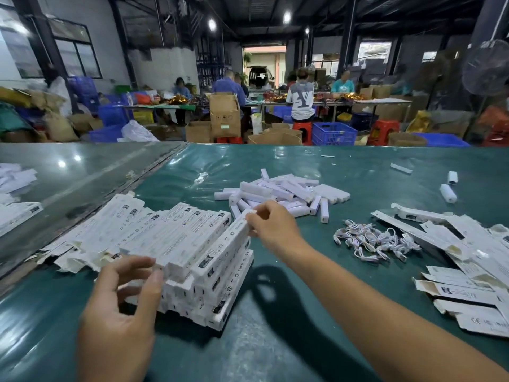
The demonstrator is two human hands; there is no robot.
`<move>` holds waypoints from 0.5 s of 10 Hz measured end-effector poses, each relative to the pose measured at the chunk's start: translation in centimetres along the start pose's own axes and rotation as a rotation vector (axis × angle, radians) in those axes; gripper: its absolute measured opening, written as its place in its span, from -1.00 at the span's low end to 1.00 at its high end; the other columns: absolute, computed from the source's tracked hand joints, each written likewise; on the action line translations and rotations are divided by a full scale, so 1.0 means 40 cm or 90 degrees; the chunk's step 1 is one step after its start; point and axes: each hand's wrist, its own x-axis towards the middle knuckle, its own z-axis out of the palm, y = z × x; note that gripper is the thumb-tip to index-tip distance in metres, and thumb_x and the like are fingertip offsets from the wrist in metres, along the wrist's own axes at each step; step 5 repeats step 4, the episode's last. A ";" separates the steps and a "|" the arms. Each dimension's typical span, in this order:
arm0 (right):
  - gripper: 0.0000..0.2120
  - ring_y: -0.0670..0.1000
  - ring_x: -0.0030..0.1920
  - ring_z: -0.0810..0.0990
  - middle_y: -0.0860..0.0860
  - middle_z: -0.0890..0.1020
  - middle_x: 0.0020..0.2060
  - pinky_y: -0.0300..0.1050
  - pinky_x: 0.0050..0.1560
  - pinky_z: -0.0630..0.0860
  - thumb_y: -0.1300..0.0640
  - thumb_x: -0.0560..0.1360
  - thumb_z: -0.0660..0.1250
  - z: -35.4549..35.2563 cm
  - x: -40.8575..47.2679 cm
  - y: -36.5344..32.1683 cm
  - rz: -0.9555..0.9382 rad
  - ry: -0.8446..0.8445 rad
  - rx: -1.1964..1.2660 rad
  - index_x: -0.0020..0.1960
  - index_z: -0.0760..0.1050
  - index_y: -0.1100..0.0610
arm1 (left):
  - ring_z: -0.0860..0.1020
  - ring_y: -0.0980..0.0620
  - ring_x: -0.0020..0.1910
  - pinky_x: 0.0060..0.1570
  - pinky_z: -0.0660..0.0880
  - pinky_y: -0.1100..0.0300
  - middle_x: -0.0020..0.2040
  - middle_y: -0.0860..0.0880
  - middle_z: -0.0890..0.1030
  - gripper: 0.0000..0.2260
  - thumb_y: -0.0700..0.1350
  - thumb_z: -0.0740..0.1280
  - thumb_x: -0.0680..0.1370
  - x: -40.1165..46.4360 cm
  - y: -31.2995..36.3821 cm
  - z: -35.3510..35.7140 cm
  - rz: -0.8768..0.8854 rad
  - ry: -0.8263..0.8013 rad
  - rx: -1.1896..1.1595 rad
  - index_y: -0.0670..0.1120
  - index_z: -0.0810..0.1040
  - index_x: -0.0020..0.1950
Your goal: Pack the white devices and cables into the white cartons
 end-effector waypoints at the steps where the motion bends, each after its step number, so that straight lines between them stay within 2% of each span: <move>1: -0.86 -0.08 -0.10 0.57 -0.12 0.60 -0.13 -0.26 -0.13 0.44 -0.01 0.59 0.36 0.047 -0.004 0.012 -0.103 -0.004 -0.128 0.05 0.52 0.06 | 0.61 0.05 -0.11 -0.16 0.54 0.15 -0.09 0.15 0.64 -0.71 0.23 0.33 0.41 -0.029 -0.014 0.017 -0.010 0.001 0.015 0.17 0.59 0.06; 2: -0.86 0.00 -0.04 0.56 -0.04 0.60 -0.09 -0.07 0.01 0.50 0.02 0.63 0.33 0.065 -0.007 0.011 -0.156 0.015 -0.154 0.04 0.52 0.10 | 0.61 0.01 -0.06 -0.16 0.52 0.07 -0.06 0.19 0.62 -0.75 0.21 0.32 0.42 -0.047 -0.017 0.050 0.000 -0.020 0.044 0.21 0.57 0.05; 3: -0.85 0.01 -0.03 0.56 -0.04 0.60 -0.09 0.01 0.05 0.53 0.02 0.64 0.32 0.075 -0.013 0.007 -0.167 0.024 -0.161 0.05 0.51 0.10 | 0.56 0.19 -0.02 -0.17 0.47 0.19 0.00 0.25 0.58 -0.76 0.24 0.31 0.43 -0.059 -0.011 0.087 0.033 -0.044 0.075 0.25 0.54 0.07; 4: -0.79 0.00 0.03 0.57 -0.06 0.61 0.01 -0.05 0.08 0.49 -0.06 0.65 0.27 0.063 -0.010 -0.003 -0.138 0.060 -0.113 0.15 0.48 0.06 | 0.56 0.26 -0.03 -0.24 0.50 0.35 0.01 0.24 0.59 -0.87 0.19 0.39 0.54 -0.052 0.005 0.103 0.057 -0.024 0.074 0.27 0.54 0.06; 5: -0.79 0.00 0.03 0.57 -0.06 0.61 0.01 -0.05 0.08 0.49 -0.06 0.65 0.27 0.063 -0.010 -0.003 -0.138 0.060 -0.113 0.15 0.48 0.06 | 0.56 0.26 -0.03 -0.24 0.50 0.35 0.01 0.24 0.59 -0.87 0.19 0.39 0.54 -0.052 0.005 0.103 0.057 -0.024 0.074 0.27 0.54 0.06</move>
